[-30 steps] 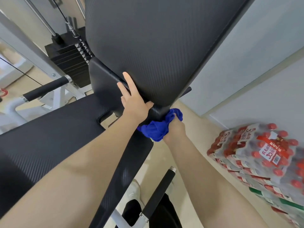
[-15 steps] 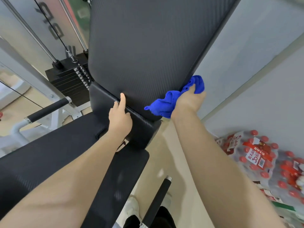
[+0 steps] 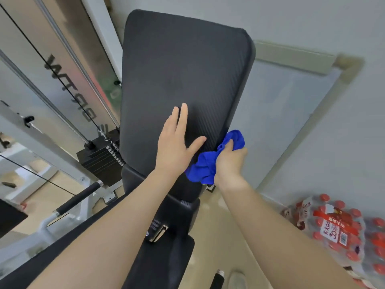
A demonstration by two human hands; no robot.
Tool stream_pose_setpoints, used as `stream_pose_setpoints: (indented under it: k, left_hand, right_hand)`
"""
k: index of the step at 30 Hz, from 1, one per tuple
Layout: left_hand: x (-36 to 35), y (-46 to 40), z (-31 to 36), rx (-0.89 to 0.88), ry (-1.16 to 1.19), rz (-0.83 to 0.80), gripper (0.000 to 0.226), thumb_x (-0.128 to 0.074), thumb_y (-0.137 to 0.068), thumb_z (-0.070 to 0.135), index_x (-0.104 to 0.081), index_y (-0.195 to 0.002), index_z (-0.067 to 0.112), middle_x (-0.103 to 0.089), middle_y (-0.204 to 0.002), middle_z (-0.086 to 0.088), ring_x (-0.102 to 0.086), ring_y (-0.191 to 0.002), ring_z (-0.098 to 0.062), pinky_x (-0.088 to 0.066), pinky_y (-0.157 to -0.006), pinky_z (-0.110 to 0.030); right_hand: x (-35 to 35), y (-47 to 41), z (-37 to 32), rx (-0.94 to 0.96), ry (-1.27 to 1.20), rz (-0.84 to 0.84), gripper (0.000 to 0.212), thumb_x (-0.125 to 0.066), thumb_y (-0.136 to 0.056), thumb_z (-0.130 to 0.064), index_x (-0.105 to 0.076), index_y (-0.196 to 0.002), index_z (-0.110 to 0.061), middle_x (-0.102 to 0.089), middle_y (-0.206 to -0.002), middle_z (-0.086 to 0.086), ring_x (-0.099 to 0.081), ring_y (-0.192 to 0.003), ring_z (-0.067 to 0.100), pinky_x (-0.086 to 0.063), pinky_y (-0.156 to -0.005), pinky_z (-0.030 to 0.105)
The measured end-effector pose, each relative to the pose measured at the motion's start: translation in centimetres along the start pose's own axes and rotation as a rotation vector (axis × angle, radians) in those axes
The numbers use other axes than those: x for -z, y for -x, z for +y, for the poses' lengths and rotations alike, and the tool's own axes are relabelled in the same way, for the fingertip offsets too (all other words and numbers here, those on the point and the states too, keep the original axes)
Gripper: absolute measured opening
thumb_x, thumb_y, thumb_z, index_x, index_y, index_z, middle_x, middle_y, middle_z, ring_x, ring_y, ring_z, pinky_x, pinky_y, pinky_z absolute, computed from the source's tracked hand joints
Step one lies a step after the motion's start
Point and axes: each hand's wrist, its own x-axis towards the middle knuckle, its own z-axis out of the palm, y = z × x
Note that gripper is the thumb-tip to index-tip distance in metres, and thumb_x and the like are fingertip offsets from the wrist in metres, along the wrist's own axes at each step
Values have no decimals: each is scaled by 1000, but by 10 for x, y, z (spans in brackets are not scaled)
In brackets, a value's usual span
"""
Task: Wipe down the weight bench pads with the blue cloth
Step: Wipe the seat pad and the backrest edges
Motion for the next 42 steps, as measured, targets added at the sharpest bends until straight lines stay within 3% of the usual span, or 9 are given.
stream_pose_setpoints:
  k: [2, 9, 15, 20, 23, 29, 34, 37, 42]
  left_hand:
    - [-4, -3, 7, 10, -76, -3, 85, -62, -83, 42, -10, -149, 27, -10, -158, -12, -16, -145, -25, -23, -115, -39]
    - [-7, -8, 11, 34, -287, 16, 86, -70, -76, 42, -25, -147, 22, -21, -153, -22, -29, -138, -37, -29, -110, -47]
    - [-1, -13, 23, 90, -306, -37, 89, -70, -76, 44, -22, -148, 22, -18, -154, -18, -25, -140, -34, -26, -112, -43]
    - [15, -18, 29, 41, -222, 42, 75, -73, -75, 38, -40, -139, 17, -31, -147, -15, -36, -134, -30, -34, -111, -43]
    - [21, -22, 35, -18, -150, 136, 77, -71, -79, 33, -33, -143, 15, -36, -144, -14, -40, -131, -28, -36, -107, -39]
    - [34, -51, 63, -13, -55, 169, 99, -74, -76, 31, -9, -149, 19, -27, -147, -9, -35, -133, -23, -36, -105, -37]
    - [48, -83, 89, -104, -171, 157, 92, -70, -77, 39, -15, -149, 17, -35, -144, -12, -41, -128, -26, -37, -104, -39]
    - [52, -97, 97, -157, -352, 149, 90, -67, -77, 45, -21, -147, 14, -42, -138, -14, -46, -122, -29, -38, -100, -39]
    - [54, -109, 93, 38, -353, 159, 116, -70, -65, 59, -5, -149, 11, -8, -157, -17, -13, -145, -33, -19, -117, -46]
  right_hand:
    - [2, -2, -7, 1, 10, -8, 17, -39, -99, -27, -38, -107, -12, -51, -83, -4, -51, -82, 19, -41, -77, 29]
    - [-14, -21, -121, 481, 55, 17, 16, -40, -98, -29, -35, -96, -14, -54, -80, -3, -51, -64, 13, -38, -57, 25]
    - [5, -21, -92, 601, 290, -98, 12, -40, -97, -23, -38, -100, -11, -55, -100, 12, -51, -86, 27, -39, -70, 31]
    - [-11, -28, -151, 693, 155, -82, 8, -42, -95, -23, -44, -101, -18, -54, -116, 10, -57, -92, 23, -47, -77, 35]
    - [-8, -28, -158, 747, 135, -109, 12, -46, -90, -24, -44, -83, -34, -59, -105, 6, -61, -86, 23, -51, -77, 40]
    - [18, -23, -113, 710, 200, -257, 13, -46, -95, -19, -42, -83, -23, -54, -87, 1, -52, -79, 17, -40, -71, 25]
    - [-12, -25, -202, 844, 238, -296, 19, -51, -87, -14, -49, -73, -26, -56, -71, -11, -54, -59, -2, -43, -58, 21]
    - [-24, -27, -224, 927, 510, -398, 14, -48, -78, -9, -59, -71, -15, -61, -67, -3, -59, -63, 15, -50, -62, 35]
    - [9, -37, -224, 904, 490, -591, 14, -48, -80, -2, -52, -80, 11, -46, -66, 9, -43, -58, 15, -39, -54, 22]
